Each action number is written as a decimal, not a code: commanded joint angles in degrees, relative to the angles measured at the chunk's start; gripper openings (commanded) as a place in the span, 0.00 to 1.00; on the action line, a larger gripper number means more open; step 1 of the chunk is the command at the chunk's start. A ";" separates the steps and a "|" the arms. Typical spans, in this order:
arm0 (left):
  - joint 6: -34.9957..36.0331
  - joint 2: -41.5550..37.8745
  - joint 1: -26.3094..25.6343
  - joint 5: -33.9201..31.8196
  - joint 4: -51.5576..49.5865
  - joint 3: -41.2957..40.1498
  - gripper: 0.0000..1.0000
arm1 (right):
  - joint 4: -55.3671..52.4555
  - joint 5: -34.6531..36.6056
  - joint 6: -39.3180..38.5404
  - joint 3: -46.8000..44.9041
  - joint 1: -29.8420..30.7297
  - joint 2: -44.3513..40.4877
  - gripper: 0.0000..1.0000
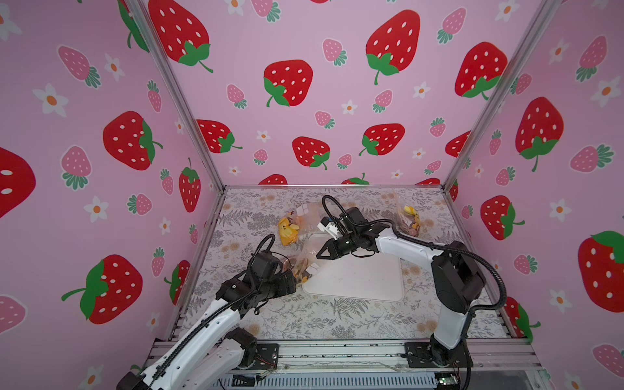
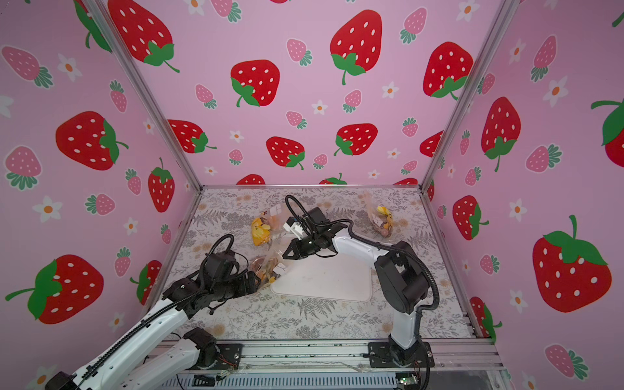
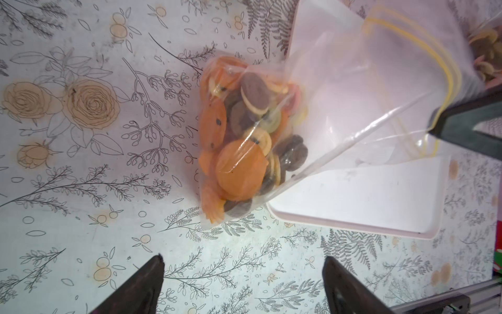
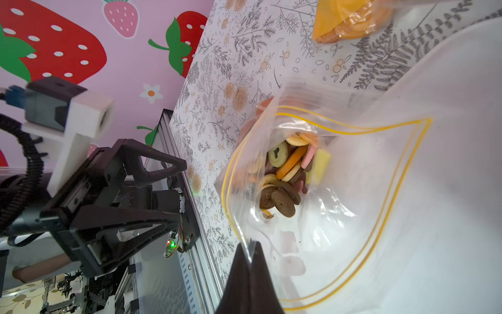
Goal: Pour cookies out of the ziploc bag
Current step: 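Pour the cookies out of the ziploc bag onto the tray.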
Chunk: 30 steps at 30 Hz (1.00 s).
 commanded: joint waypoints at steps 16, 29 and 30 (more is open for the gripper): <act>7.66 15.27 -2.39 -5.48 12.53 1.39 0.83 | 1.33 -1.54 2.11 -1.21 -0.67 -2.05 0.00; 8.98 20.68 -2.27 -7.37 14.44 3.98 0.32 | 3.27 -2.59 3.86 -4.14 -0.67 -4.36 0.00; 9.07 20.64 -2.27 -7.38 14.45 4.06 0.30 | 3.27 -2.59 3.94 -4.22 -0.62 -4.58 0.00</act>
